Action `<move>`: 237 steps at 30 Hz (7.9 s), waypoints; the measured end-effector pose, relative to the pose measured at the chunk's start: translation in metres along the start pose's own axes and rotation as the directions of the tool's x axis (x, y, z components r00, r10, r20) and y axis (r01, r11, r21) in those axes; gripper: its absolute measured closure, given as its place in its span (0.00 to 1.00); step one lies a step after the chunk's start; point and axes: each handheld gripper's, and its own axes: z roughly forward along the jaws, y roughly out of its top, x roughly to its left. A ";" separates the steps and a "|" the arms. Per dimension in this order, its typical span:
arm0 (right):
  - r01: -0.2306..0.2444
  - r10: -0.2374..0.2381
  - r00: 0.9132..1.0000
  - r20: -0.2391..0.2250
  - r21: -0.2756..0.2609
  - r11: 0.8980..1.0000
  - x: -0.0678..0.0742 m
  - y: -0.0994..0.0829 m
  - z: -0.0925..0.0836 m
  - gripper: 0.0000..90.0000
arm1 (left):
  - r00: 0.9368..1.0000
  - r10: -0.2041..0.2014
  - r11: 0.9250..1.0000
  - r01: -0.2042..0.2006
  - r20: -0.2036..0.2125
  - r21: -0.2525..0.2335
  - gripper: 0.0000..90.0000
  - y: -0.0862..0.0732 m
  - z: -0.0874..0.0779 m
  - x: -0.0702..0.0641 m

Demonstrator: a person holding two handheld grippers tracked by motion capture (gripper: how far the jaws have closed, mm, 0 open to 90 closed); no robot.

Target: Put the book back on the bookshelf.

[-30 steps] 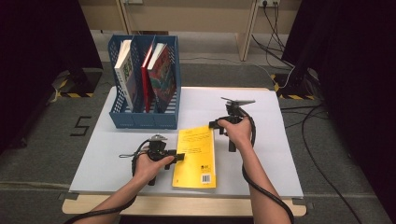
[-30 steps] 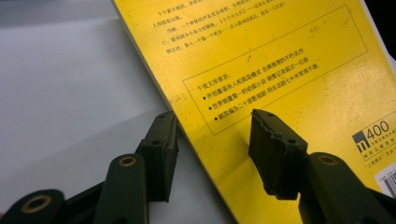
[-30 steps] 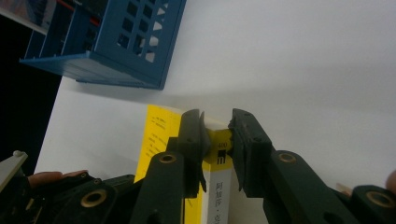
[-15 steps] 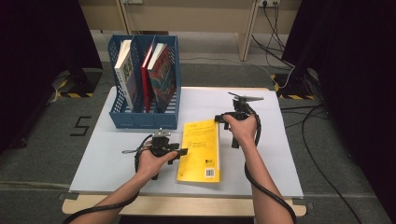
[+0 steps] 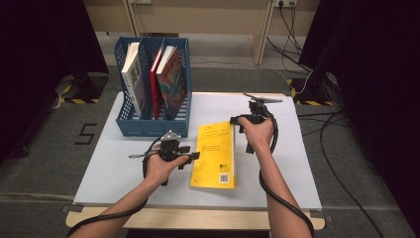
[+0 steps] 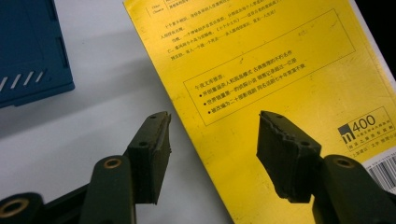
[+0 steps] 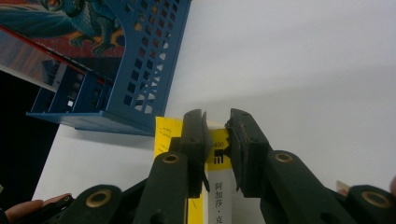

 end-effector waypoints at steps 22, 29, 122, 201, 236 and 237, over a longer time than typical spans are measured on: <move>0.023 -0.021 1.000 0.023 -0.096 0.995 0.014 0.011 -0.009 0.86 | 0.999 0.046 0.998 -0.046 0.013 -0.037 0.46 0.031 0.001 -0.013; 0.032 -0.029 0.999 0.028 -0.113 0.993 0.020 0.014 -0.011 0.86 | 0.997 0.067 0.997 -0.065 0.032 -0.043 0.45 0.041 0.006 -0.025; 0.134 -0.105 0.988 0.116 -0.279 0.951 0.073 0.010 -0.027 0.86 | 0.955 0.235 0.964 -0.253 -0.183 -0.083 0.30 0.082 0.052 -0.081; 0.263 -0.265 0.964 0.034 -0.301 0.917 0.120 0.004 -0.027 0.80 | 0.947 0.175 0.975 -0.204 -0.270 -0.083 0.84 0.086 0.015 -0.045; 0.170 -0.155 0.982 0.105 -0.160 0.972 0.017 -0.016 -0.012 0.65 | 0.945 0.157 0.962 -0.212 -0.287 -0.173 0.84 0.023 -0.042 -0.011; 0.170 -0.154 0.981 0.115 -0.151 0.974 0.014 -0.017 -0.011 0.64 | 0.946 0.155 0.962 -0.211 -0.286 -0.174 0.84 0.020 -0.043 -0.010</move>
